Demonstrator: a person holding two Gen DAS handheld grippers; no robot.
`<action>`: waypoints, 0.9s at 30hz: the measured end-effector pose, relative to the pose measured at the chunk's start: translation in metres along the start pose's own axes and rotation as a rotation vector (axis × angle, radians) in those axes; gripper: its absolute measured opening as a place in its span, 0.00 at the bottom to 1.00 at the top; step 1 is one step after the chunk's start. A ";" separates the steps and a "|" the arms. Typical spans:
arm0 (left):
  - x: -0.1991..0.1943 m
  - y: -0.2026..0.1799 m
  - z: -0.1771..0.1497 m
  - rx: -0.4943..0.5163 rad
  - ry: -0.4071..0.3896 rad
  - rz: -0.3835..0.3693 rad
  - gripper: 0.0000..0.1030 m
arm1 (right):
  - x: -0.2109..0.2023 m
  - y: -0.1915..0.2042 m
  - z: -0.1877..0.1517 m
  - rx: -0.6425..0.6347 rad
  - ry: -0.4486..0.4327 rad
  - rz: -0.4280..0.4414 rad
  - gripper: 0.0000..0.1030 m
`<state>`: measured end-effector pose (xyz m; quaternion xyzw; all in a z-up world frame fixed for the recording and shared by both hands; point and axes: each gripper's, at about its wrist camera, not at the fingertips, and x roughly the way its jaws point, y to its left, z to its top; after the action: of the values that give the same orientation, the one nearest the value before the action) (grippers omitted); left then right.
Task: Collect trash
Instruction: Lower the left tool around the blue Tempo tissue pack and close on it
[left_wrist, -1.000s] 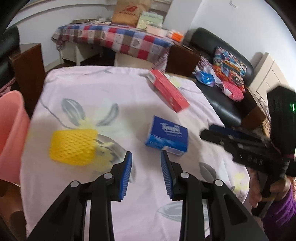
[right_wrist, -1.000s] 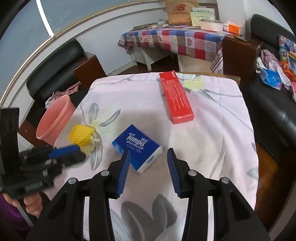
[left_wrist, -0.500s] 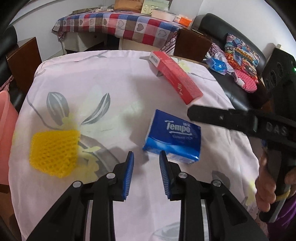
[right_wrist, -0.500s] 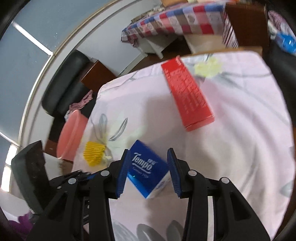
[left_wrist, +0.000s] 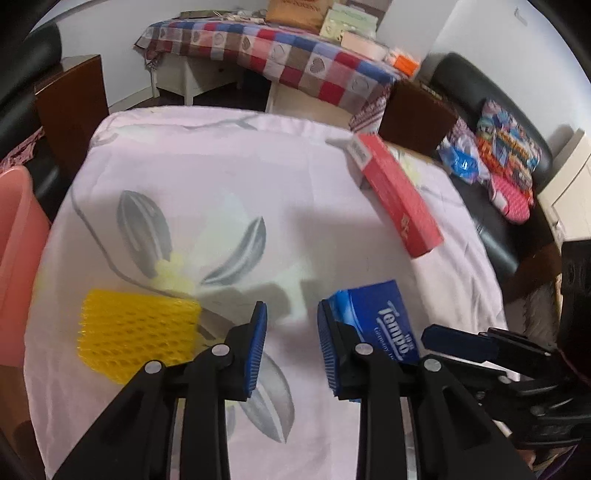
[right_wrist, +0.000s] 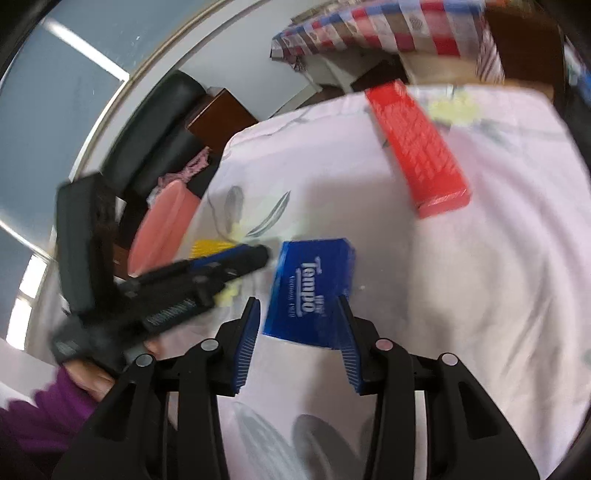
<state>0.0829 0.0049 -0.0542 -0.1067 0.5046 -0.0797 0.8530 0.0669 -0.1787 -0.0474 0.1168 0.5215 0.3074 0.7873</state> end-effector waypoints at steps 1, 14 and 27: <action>-0.005 -0.001 0.000 -0.004 -0.006 -0.006 0.28 | -0.005 0.002 0.000 -0.021 -0.019 -0.036 0.41; 0.007 -0.059 -0.016 -0.036 0.097 -0.005 0.46 | -0.049 -0.010 -0.013 -0.078 -0.159 -0.285 0.41; 0.014 -0.083 -0.026 -0.013 0.046 0.165 0.54 | -0.066 -0.032 -0.027 -0.034 -0.207 -0.328 0.41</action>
<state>0.0642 -0.0807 -0.0561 -0.0684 0.5316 -0.0082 0.8442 0.0370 -0.2471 -0.0253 0.0477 0.4447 0.1703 0.8781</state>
